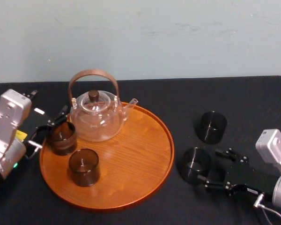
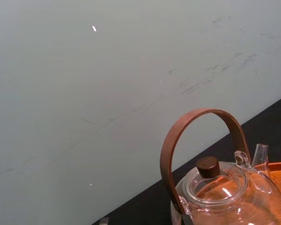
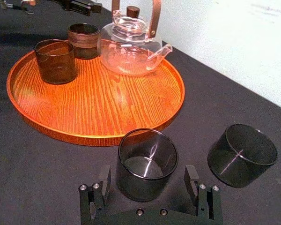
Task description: Pick up the glass from the table and place it on the tray.
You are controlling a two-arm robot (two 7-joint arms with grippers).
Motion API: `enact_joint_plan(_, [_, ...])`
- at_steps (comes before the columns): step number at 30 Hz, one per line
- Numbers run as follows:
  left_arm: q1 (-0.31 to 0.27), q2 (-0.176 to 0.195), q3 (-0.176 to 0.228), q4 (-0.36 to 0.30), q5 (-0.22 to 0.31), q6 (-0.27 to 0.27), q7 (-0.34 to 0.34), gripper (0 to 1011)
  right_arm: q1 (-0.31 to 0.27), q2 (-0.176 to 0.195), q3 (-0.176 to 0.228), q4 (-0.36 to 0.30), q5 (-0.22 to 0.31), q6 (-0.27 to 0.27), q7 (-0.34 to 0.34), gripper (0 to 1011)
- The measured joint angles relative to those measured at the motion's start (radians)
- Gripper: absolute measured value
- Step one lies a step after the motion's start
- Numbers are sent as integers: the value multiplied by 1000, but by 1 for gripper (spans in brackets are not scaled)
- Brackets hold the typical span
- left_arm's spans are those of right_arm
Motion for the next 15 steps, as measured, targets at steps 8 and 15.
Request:
enact_joint_plan(8, [0,0,0,0,0,0,0,1001,20,-17,-1,13,24,52,9,1002])
enact_joint_plan(15, [0,0,0,0,0,0,0,1001,48,-15,-21,24,25,95,17,1002])
